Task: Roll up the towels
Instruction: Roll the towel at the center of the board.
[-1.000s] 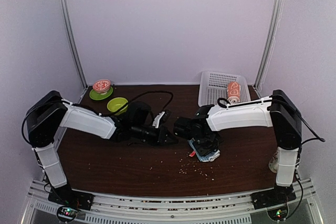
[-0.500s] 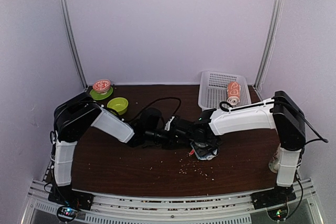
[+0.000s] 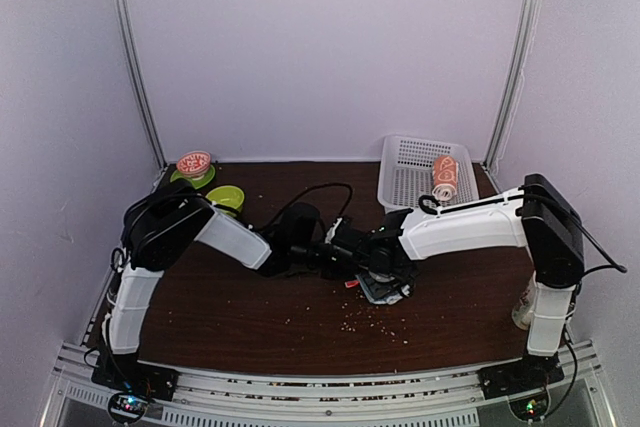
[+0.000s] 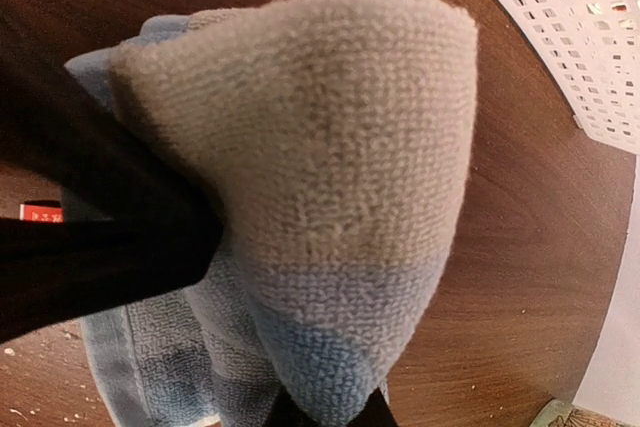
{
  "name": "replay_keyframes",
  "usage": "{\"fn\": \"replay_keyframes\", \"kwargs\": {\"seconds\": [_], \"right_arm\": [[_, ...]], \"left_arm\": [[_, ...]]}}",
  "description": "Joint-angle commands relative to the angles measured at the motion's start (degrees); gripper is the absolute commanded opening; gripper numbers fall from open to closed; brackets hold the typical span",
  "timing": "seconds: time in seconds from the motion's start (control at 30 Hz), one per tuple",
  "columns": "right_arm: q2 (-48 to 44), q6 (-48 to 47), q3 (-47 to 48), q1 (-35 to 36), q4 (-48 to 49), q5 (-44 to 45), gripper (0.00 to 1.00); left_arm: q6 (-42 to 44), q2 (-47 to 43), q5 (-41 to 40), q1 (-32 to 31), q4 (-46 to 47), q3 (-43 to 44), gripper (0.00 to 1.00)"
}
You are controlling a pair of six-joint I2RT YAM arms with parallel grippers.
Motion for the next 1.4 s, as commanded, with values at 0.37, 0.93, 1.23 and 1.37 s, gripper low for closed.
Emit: {"fn": "replay_keyframes", "kwargs": {"seconds": [0.37, 0.93, 1.23, 1.37], "right_arm": [[-9.99, -5.55, -1.73, 0.61, 7.61, -13.84, 0.39], [-35.98, 9.9, -29.45, -14.18, 27.57, -24.0, 0.48], [-33.14, 17.54, -38.15, -18.49, 37.93, -30.92, 0.47], [-30.26, 18.14, -38.59, -18.6, 38.62, -30.66, 0.45]], "left_arm": [[-4.29, 5.65, -3.85, 1.99, -1.88, 3.69, 0.0], [-4.82, 6.24, -3.18, 2.01, -1.92, 4.32, 0.0], [-2.87, 2.85, -4.78, 1.99, -2.89, -0.52, 0.0], [-2.54, 2.19, -4.84, 1.95, -3.17, -1.3, 0.0]]}}
